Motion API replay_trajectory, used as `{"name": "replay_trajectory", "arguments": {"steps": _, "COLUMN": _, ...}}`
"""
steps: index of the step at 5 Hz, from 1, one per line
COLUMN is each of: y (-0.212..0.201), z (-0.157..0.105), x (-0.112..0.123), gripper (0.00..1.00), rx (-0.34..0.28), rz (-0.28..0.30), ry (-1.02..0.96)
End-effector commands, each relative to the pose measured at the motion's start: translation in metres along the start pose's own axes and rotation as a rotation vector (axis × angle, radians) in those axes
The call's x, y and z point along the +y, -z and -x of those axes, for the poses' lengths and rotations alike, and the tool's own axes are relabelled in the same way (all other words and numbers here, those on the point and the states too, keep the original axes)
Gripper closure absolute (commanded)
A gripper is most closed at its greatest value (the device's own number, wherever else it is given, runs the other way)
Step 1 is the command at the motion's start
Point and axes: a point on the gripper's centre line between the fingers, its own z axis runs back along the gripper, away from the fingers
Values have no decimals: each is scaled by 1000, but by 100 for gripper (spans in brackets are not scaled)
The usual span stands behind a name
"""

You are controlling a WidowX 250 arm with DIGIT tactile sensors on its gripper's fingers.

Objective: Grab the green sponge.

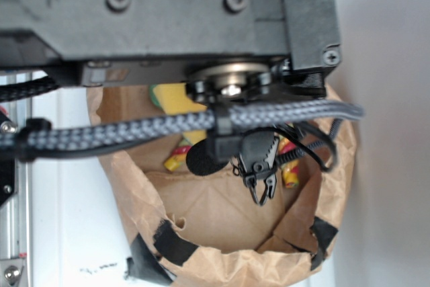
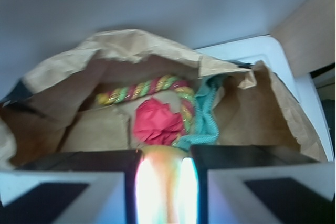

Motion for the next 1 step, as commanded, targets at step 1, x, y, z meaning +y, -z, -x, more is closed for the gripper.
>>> {"name": "replay_trajectory", "arguments": {"steps": 1, "y": -21, "z": -3, "x": -2, "gripper": 100, "rx": -60, "rz": -17, "ry": 38}}
